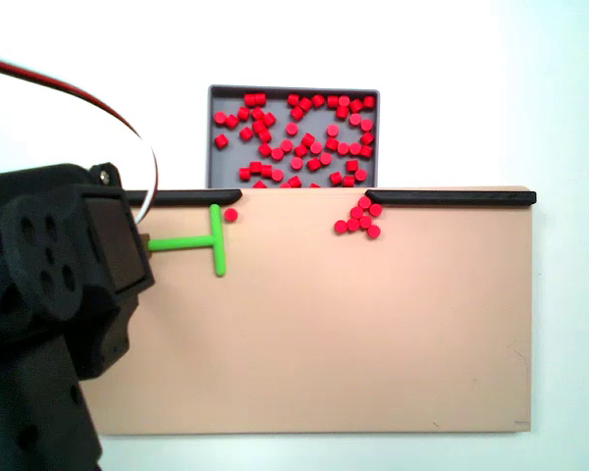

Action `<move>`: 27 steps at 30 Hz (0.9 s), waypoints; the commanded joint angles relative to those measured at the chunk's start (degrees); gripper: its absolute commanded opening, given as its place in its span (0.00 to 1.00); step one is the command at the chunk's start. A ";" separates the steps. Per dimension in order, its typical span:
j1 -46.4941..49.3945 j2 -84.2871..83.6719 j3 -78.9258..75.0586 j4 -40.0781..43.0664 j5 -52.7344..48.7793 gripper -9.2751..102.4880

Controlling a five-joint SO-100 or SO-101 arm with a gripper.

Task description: Push granules from left to the grey container

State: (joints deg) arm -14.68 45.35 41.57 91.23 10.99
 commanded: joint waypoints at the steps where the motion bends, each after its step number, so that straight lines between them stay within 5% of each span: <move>1: 0.79 0.09 -1.05 -0.18 -0.70 0.08; 27: 4.22 0.79 -0.44 1.49 -2.64 0.08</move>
State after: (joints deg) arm -11.34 45.35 41.48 92.55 8.96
